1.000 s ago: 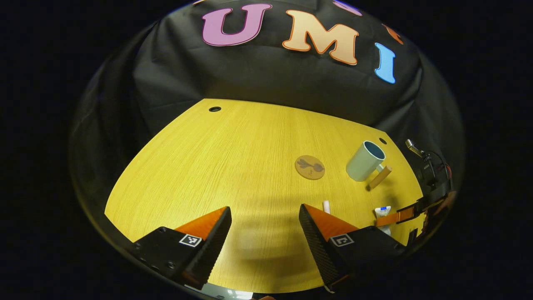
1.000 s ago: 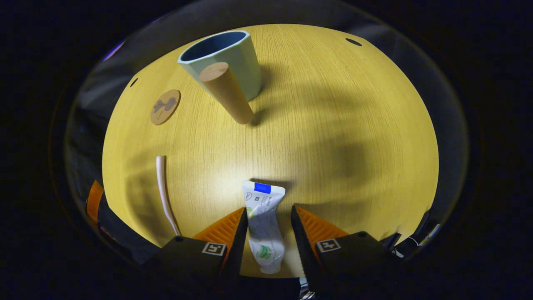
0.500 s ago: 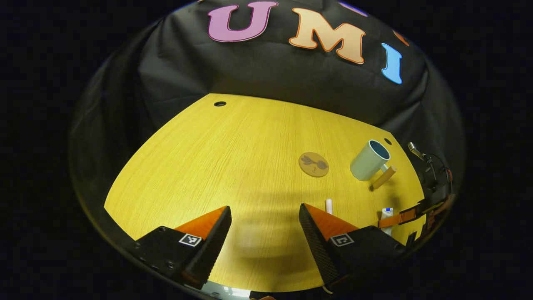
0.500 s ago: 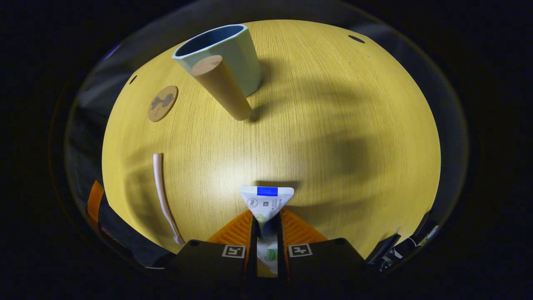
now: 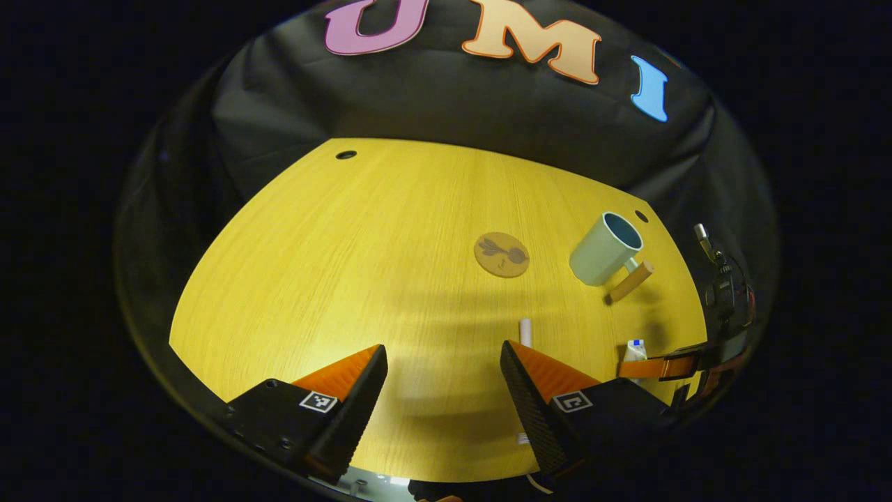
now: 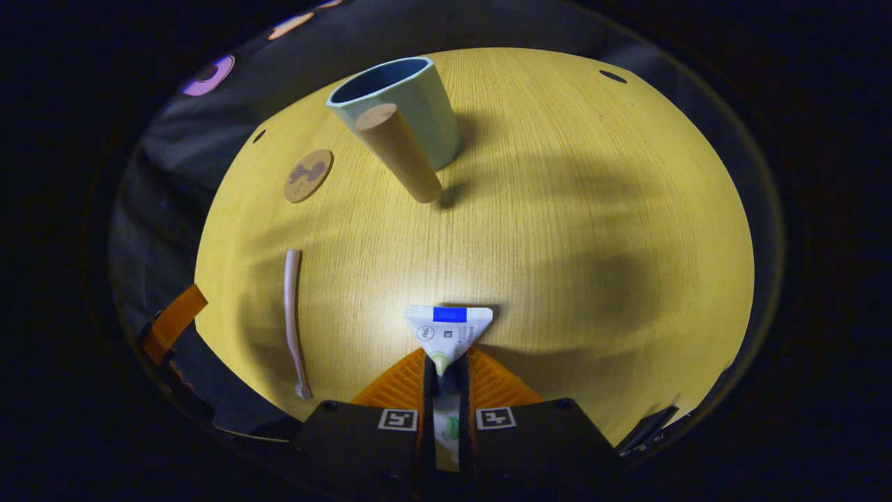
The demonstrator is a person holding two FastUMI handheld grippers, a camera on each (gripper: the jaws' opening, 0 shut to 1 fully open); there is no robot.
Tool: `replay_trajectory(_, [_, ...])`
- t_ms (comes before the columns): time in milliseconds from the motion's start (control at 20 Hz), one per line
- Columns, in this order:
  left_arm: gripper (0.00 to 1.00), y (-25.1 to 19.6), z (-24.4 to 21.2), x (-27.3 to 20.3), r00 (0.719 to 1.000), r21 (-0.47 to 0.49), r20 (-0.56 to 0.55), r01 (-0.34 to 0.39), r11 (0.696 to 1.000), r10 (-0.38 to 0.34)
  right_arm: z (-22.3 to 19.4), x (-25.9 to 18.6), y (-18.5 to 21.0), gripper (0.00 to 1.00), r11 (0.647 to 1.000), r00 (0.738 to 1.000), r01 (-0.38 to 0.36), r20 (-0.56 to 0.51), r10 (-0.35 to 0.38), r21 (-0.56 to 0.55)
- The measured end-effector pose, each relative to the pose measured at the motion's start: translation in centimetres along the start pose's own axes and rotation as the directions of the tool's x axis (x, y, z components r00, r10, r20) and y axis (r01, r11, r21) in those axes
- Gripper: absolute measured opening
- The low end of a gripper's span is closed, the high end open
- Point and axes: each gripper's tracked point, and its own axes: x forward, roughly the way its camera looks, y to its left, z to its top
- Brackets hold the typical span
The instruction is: Put the toothbrush and toothpaste on the desktop into the cup, then pick up the cup and place it on the coaster on the desktop.
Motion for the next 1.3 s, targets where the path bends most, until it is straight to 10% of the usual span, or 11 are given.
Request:
replay_trajectory(700, [0.93, -2.4, -1.6, 2.4, 0.923, 0.114, -0.381, -0.007, 0.993, 0.05, 0.1, -0.3, 0.1, 0.14, 0.994, 0.992, -0.07, 0.109, 0.06, 0.083])
replay_trajectory(1300, [0.58, -4.3, -2.8, 5.7, 0.863, 0.141, -0.5, -0.001, 0.99, 0.072, 0.6, -0.7, 0.2, 0.16, 0.992, 0.99, -0.063, 0.132, 0.047, 0.114])
